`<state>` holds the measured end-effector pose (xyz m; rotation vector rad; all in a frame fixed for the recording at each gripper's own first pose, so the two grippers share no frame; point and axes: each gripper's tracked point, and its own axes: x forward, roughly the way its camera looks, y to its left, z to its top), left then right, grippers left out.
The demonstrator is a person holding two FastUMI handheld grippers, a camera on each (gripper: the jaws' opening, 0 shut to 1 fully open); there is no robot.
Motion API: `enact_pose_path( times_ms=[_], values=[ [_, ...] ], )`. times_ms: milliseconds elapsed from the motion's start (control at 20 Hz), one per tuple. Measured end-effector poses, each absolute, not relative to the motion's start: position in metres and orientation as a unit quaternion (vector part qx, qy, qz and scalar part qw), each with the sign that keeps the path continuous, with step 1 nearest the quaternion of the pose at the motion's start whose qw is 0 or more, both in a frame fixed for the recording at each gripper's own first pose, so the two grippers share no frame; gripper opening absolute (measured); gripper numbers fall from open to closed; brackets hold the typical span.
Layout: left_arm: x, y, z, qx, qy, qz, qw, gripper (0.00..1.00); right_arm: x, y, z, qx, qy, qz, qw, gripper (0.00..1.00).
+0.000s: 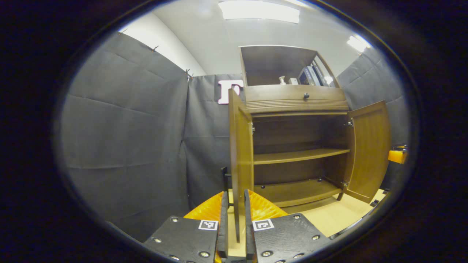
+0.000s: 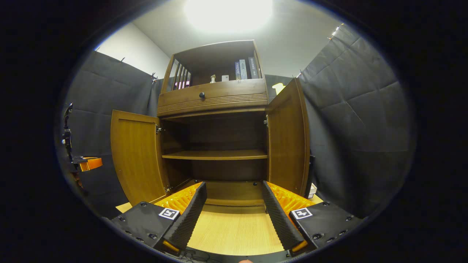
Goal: Open the right door of the double-door shoe cabinet with the right hand, and open the left door with the left hand.
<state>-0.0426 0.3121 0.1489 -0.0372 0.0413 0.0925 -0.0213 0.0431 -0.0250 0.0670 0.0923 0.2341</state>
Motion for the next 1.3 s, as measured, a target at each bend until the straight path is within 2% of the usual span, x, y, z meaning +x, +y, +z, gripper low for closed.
enact_pose_path(
  times_ms=[50, 200, 500, 550, 850, 1000, 1300],
  values=[
    [-0.047, 0.307, 0.155, -0.019, 0.018, 0.043, 0.999, 0.2, -0.026, 0.041, -0.021, 0.033, 0.043, 0.116, 0.992, 0.92],
    [-0.06, 0.293, 0.16, -0.018, 0.017, 0.038, 0.999, 0.22, -0.037, 0.031, -0.013, 0.031, 0.036, 0.112, 0.993, 0.96],
    [-0.095, 0.279, 0.156, -0.018, 0.029, 0.046, 0.998, 0.22, -0.059, 0.012, -0.009, 0.031, 0.031, 0.099, 0.994, 0.92],
    [-0.097, 0.279, 0.155, -0.019, 0.03, 0.05, 0.998, 0.22, -0.062, 0.01, -0.01, 0.031, 0.031, 0.096, 0.994, 0.95],
    [-0.099, 0.28, 0.162, -0.016, 0.024, 0.059, 0.998, 0.21, -0.069, -0.002, -0.008, 0.034, 0.03, 0.085, 0.995, 0.96],
    [-0.097, 0.279, 0.165, -0.017, 0.023, 0.06, 0.998, 0.38, -0.069, -0.003, -0.006, 0.035, 0.028, 0.083, 0.996, 0.95],
    [-0.097, 0.285, 0.168, -0.016, 0.02, 0.071, 0.997, 0.87, -0.068, -0.002, -0.004, 0.034, 0.027, 0.084, 0.996, 0.95]
  ],
)
